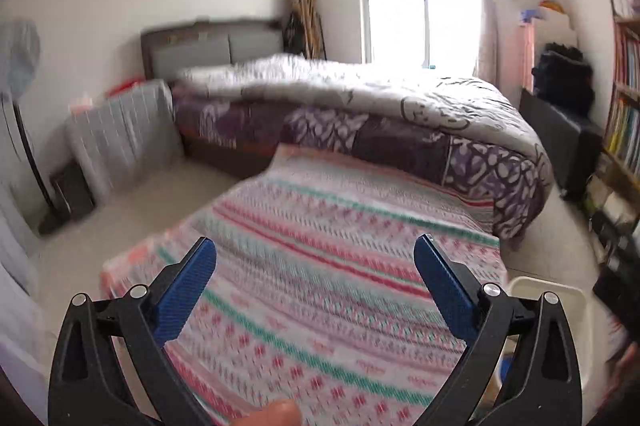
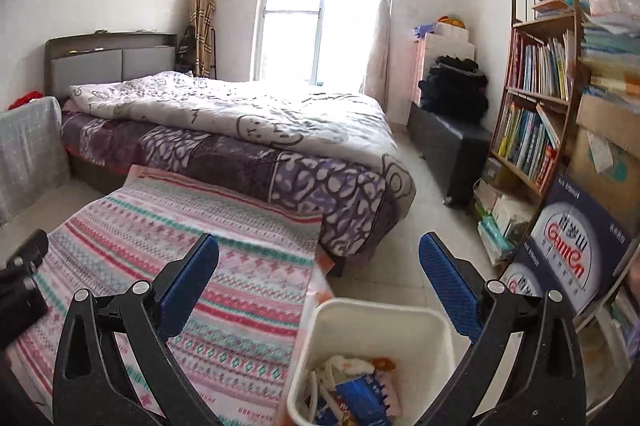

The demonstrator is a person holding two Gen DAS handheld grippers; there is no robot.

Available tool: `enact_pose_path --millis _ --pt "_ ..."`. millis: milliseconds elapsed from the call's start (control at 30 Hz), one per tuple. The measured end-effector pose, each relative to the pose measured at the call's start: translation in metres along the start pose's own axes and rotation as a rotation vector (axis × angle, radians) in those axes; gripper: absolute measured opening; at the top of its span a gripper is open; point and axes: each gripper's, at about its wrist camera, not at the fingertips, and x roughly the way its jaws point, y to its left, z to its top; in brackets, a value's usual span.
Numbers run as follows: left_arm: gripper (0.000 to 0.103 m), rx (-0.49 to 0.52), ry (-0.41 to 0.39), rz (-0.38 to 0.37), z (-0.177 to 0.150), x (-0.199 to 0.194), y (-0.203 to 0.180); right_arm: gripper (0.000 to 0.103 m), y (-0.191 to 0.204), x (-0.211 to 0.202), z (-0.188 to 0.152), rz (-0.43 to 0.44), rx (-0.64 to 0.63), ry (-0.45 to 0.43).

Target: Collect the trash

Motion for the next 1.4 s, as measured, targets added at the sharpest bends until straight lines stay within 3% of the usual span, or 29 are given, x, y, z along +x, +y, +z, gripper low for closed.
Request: enact_pose_path --millis 167,433,1233,1400 --pt "0.096 -0.023 0.057 -0.06 -0.021 -0.003 0.006 0.096 -0.011 0.0 -0.029 0.04 0.082 0.122" --pt "0.096 0.029 0.068 -0.109 -0.056 -0.011 -0.019 0.096 -0.034 0.001 -0.061 0.008 0.133 0.202" --pt "0.096 0.119 0.044 -0.235 -0.057 -0.023 -0.081 0.096 -0.089 -0.006 -0.078 -0.068 0.208 0.163" --pt "0.096 0.12 0.028 -0.29 -0.055 -0.025 -0.089 0.096 -0.097 -0.007 -0.079 -0.07 0.233 0.154"
